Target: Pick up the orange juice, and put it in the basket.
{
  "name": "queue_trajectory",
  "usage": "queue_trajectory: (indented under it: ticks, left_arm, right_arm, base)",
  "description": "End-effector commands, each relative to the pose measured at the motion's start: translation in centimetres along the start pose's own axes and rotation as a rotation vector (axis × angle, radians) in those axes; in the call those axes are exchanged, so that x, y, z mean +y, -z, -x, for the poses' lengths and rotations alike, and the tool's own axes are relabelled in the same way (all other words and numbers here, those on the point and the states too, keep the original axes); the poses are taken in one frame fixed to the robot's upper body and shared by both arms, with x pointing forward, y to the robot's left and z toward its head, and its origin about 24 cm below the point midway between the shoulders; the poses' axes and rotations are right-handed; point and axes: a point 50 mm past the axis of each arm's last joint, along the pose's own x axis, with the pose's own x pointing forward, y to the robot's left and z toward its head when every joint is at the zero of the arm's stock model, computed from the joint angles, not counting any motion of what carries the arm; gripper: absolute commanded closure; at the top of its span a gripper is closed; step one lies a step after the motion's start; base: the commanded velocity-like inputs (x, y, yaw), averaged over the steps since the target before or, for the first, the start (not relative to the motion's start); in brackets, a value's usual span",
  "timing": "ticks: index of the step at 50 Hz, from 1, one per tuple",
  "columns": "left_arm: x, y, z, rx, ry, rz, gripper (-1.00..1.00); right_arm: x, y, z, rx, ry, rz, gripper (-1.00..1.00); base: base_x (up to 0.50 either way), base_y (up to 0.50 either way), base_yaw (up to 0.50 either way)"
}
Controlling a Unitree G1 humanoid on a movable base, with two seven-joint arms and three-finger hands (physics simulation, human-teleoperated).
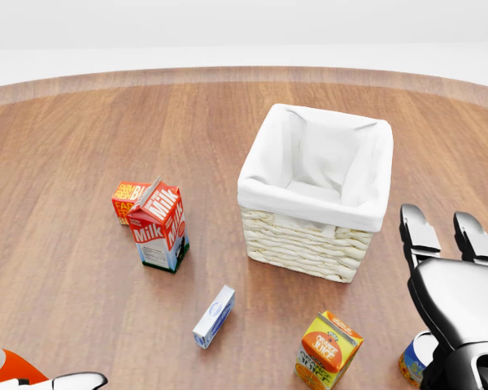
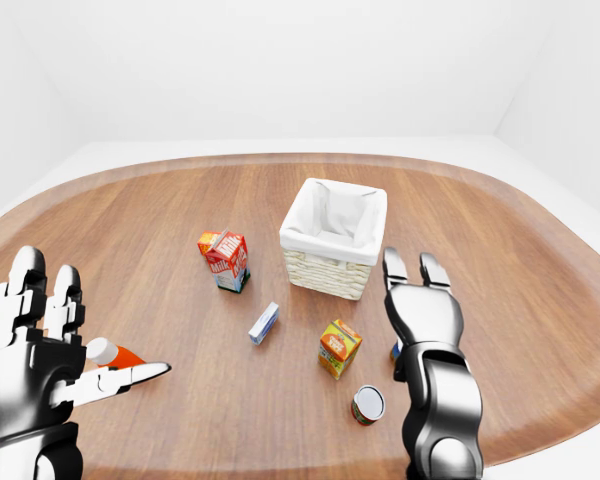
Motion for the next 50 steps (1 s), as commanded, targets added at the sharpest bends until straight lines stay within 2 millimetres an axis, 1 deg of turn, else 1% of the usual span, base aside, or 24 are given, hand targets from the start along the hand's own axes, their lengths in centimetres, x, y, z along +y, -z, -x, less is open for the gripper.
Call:
queue_trajectory:
  ticks: [1,9,15,19,22,25,27,30,38,45,50]
  left_arm:
    - [0.0,0.1,-0.1,0.003,-0.003,-0.002,-1.00]
    - [0.2,0.0,-0.1,0.002,-0.010,0.001,-1.00]
    - [-0.1,0.1,0.0,0.002,0.000,-0.003,-1.00]
    - [-0.1,0.2,0.0,0.002,0.001,-0.003,-1.00]
    - [0.0,0.1,0.0,0.000,-0.003,0.002,-1.00]
    - [0.0,0.1,0.0,0.001,-0.004,0.002,-1.00]
    - [0.0,0.2,0.0,0.002,-0.003,0.000,-1.00]
    - [0.0,0.1,0.0,0.000,-0.002,-0.001,-1.00]
    - [0.1,0.0,0.1,0.000,-0.004,0.004,-1.00]
    - [0.0,0.2,0.0,0.005,-0.003,-0.002,-1.00]
    - [0.1,0.0,0.1,0.001,-0.004,-0.001,-1.00]
  right_arm:
    - [0.7,-1.3,-1.2,-0.043,-0.028,0.016,-1.00]
    - [0.6,-2.4,-1.5,-0.081,-0.027,0.031,-1.00]
    - [1.3,-3.2,-1.9,-0.113,-0.038,0.028,-1.00]
    - [1.4,-3.7,-2.2,-0.133,-0.037,0.028,-1.00]
    - [2.3,-4.4,-2.8,-0.146,-0.056,0.052,-1.00]
    - [2.4,-4.7,-3.0,-0.156,-0.060,0.058,-1.00]
    - [2.6,-5.3,-3.2,-0.175,-0.065,0.060,-1.00]
    - [3.3,-5.9,-3.2,-0.200,-0.095,0.071,-1.00]
    - [3.5,-6.5,-3.4,-0.215,-0.118,0.089,-1.00]
    - [4.8,-6.7,-3.2,-0.210,-0.164,0.132,-1.00]
    - [4.8,-7.0,-3.3,-0.217,-0.164,0.128,-1.00]
  base:
    - [0.00,0.00,0.00]
    - [0.00,0.00,0.00]
    - [0.00,0.00,0.00]
    - [0.00,0.00,0.00]
    - [0.00,0.00,0.00]
    - [0.00,0.00,0.00]
    - [0.00,0.00,0.00]
    - [0.00,0.00,0.00]
    - [0.00,0.00,0.00]
    - [0.00,0.00,0.00]
    - [0.00,0.00,0.00]
